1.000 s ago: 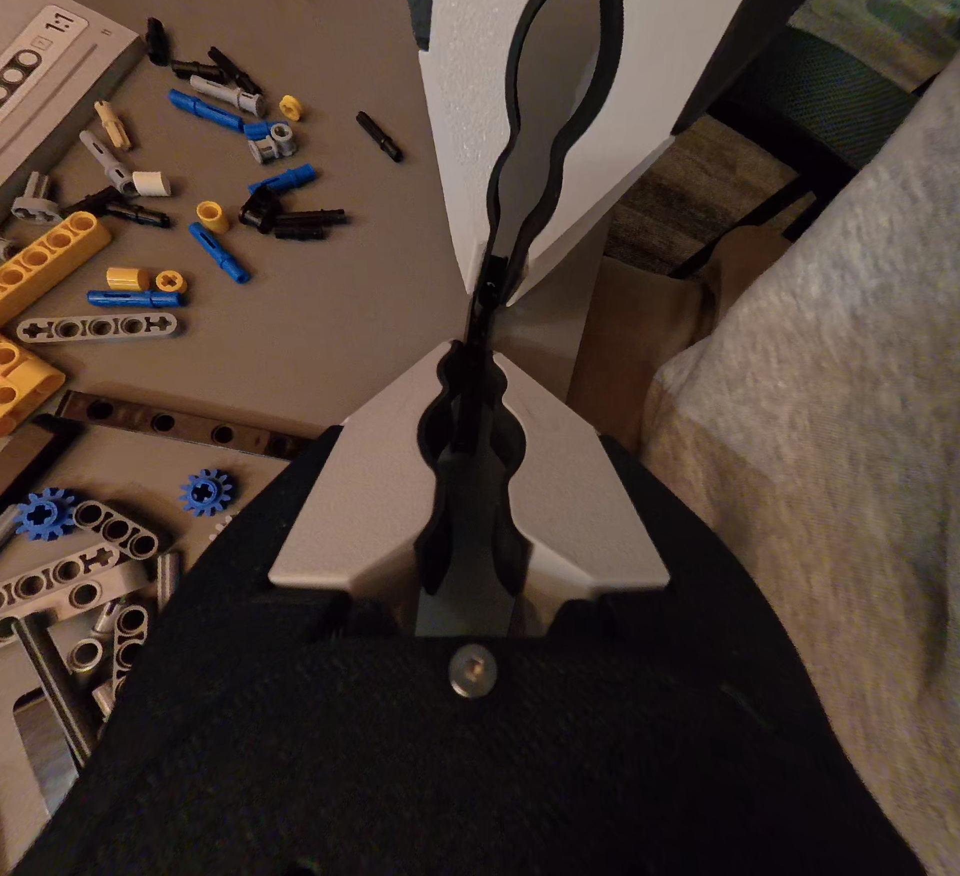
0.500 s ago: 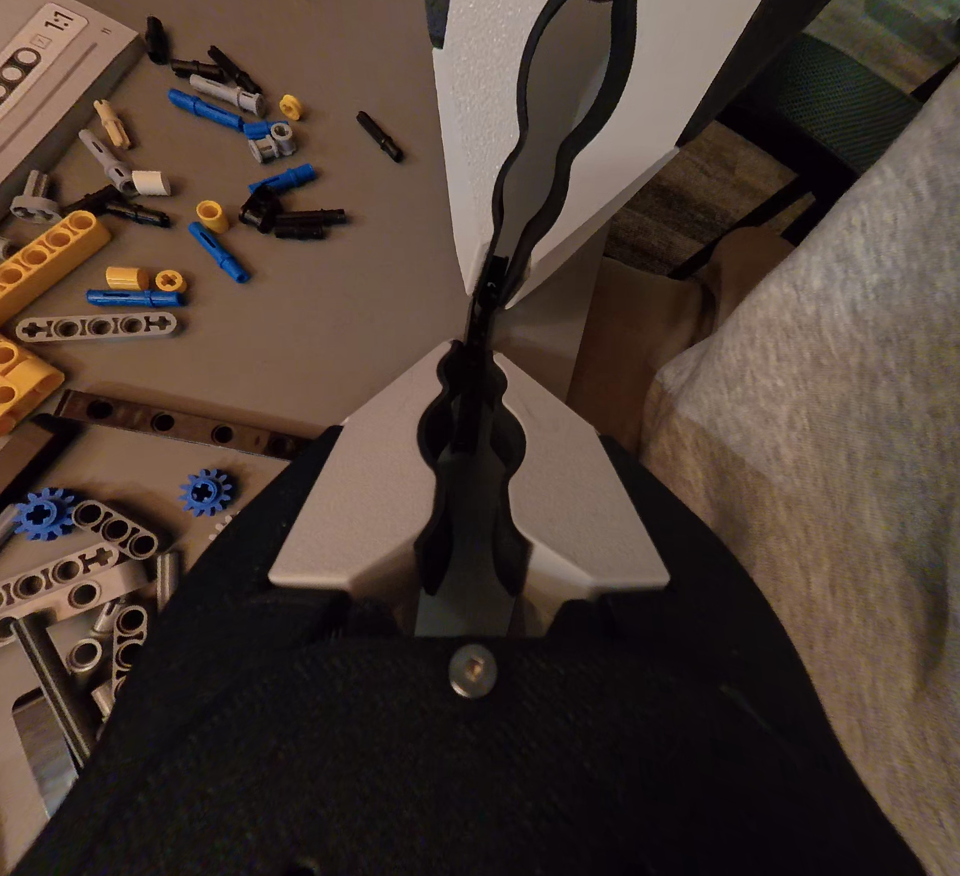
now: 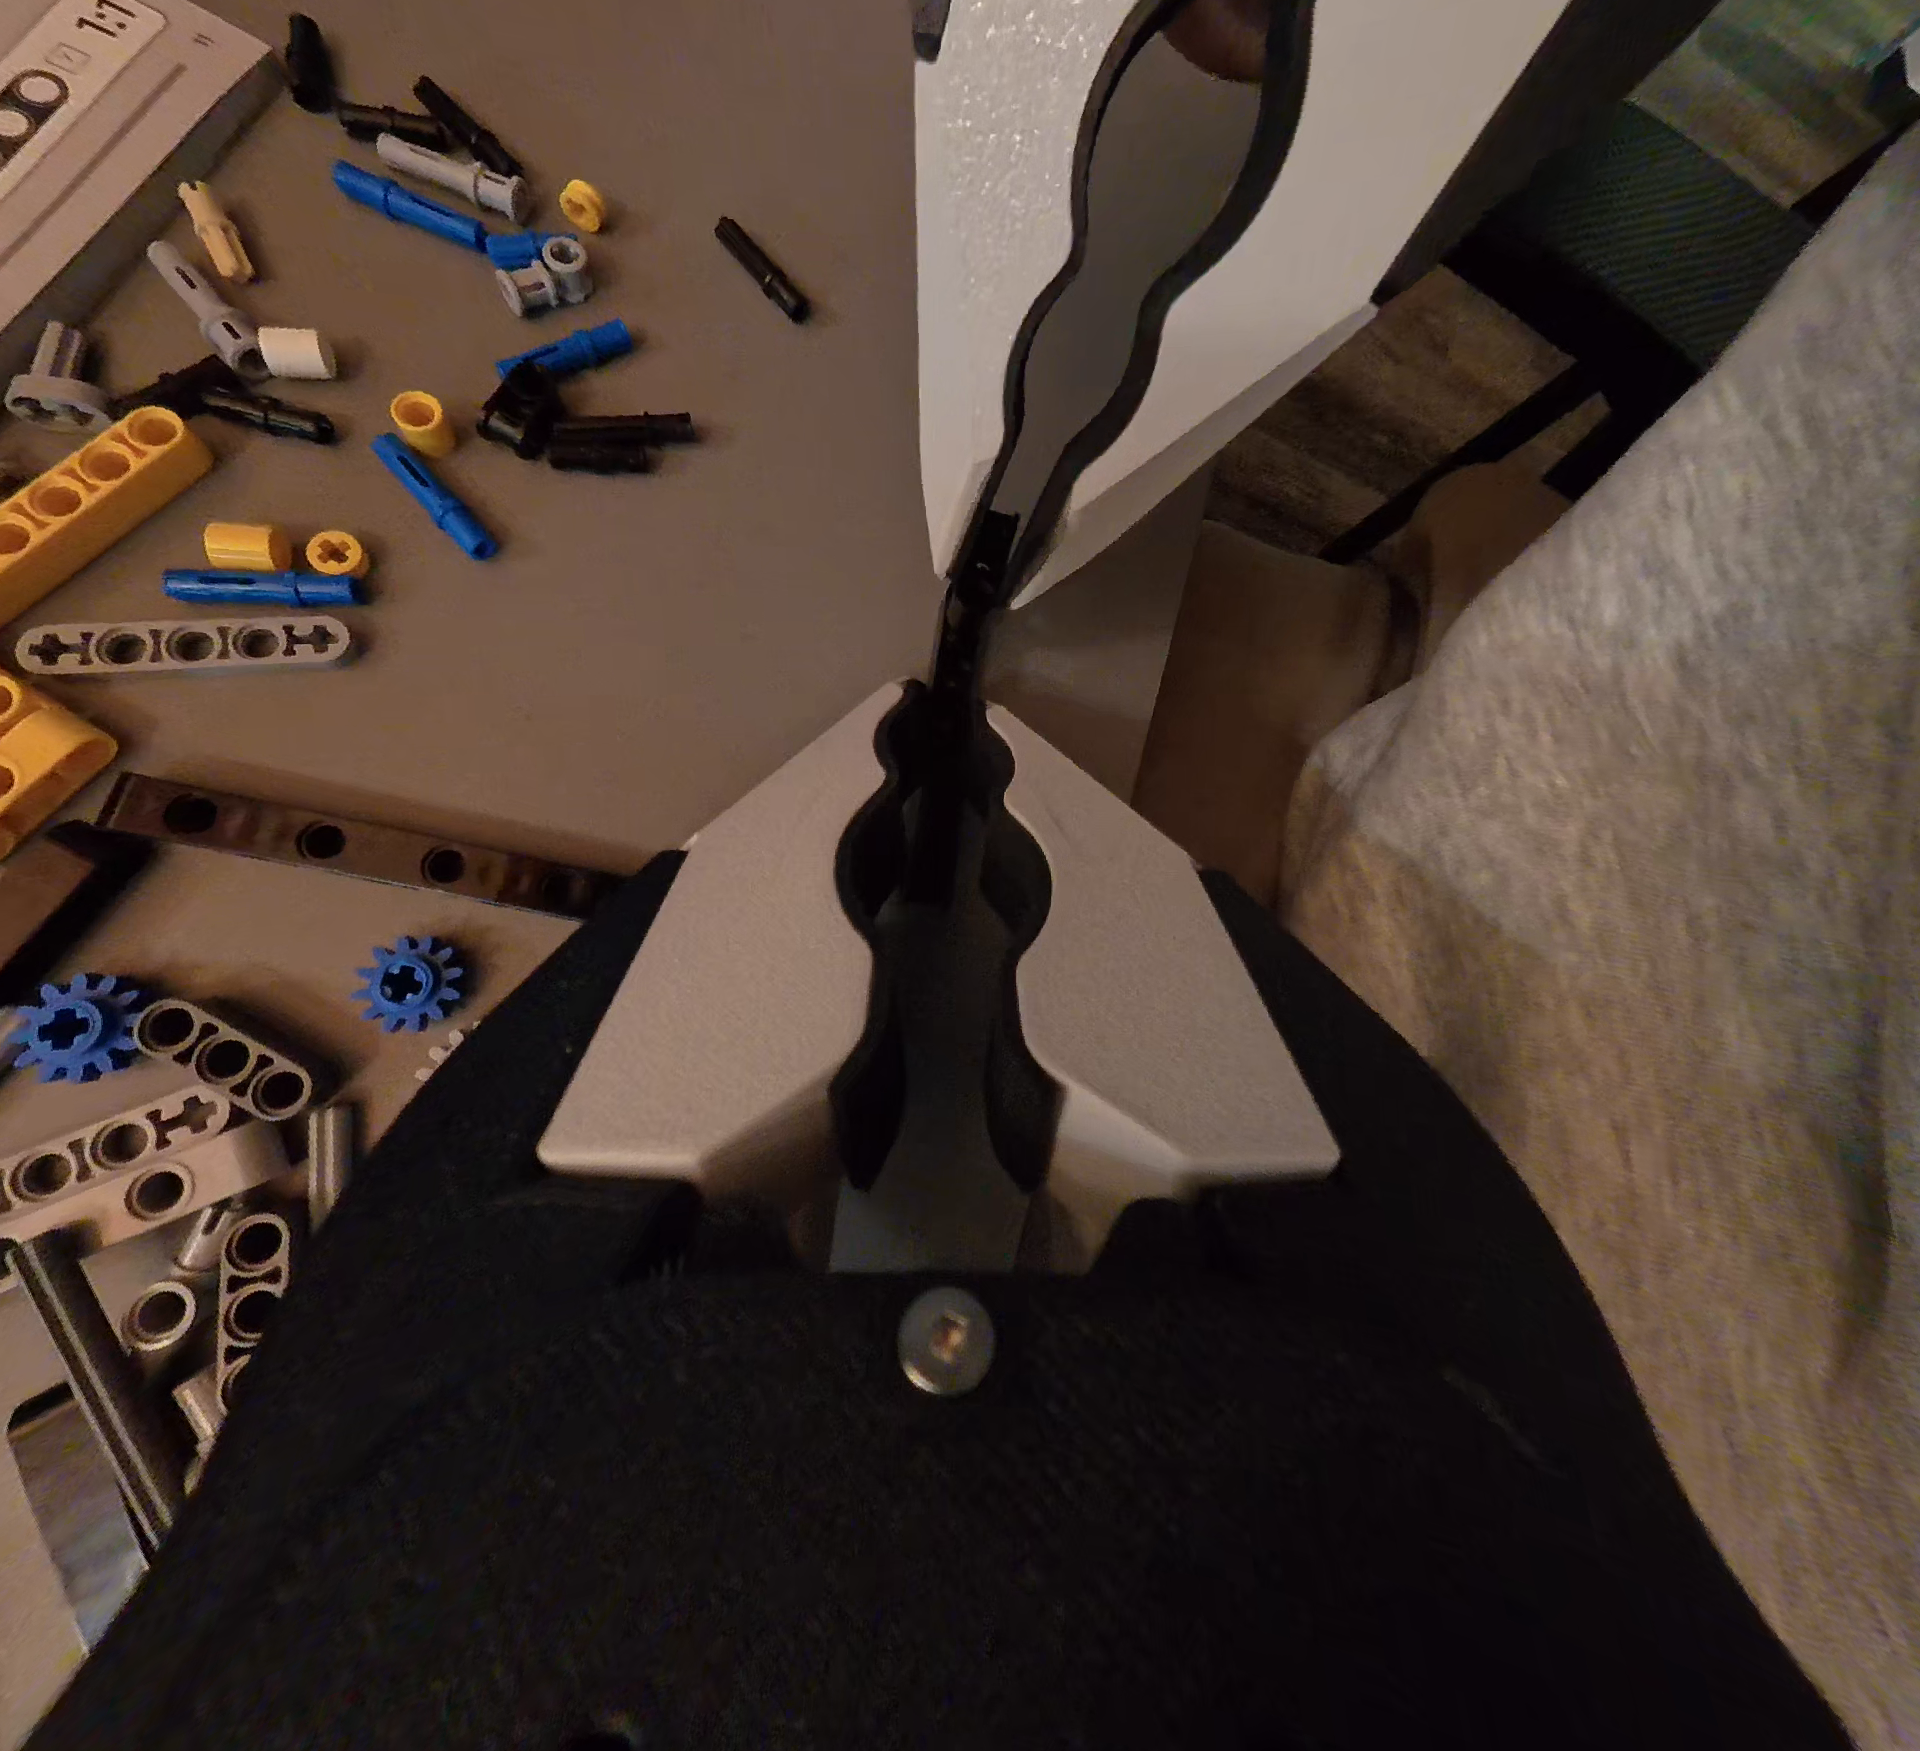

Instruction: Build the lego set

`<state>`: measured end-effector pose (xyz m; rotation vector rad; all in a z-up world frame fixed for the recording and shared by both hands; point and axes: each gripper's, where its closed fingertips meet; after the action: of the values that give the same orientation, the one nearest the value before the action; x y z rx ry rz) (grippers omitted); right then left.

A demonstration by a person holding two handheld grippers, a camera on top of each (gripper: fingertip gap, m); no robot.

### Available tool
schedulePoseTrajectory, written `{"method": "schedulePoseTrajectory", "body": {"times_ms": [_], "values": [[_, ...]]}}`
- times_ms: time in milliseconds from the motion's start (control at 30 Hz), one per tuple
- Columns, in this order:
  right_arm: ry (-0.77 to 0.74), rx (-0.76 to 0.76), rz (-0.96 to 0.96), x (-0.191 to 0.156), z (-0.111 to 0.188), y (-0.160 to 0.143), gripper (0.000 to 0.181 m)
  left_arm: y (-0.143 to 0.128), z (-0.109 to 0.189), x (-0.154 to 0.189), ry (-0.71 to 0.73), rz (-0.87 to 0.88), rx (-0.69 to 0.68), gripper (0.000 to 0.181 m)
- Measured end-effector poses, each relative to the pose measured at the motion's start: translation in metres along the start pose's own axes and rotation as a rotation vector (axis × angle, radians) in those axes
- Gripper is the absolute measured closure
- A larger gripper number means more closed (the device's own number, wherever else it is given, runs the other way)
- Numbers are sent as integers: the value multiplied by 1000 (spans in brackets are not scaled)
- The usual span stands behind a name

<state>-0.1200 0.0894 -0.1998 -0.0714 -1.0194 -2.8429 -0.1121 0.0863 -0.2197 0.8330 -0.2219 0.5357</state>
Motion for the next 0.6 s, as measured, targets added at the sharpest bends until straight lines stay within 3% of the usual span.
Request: {"method": "schedulePoseTrajectory", "body": {"times_ms": [233,600], "values": [[-6,1,-20,5,11,-3,176,0,0,0,6,-6,1,171],[32,0,30,-2,3,-2,176,0,0,0,6,-7,1,171]]}}
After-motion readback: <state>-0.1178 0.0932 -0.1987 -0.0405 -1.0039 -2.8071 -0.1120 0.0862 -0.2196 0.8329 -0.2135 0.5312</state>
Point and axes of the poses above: each gripper's, where its closed fingertips meet, z back along the fingers, y out of its top, x = y × z across the jaws, and after that the axes turned 10 degrees about z, right-handed
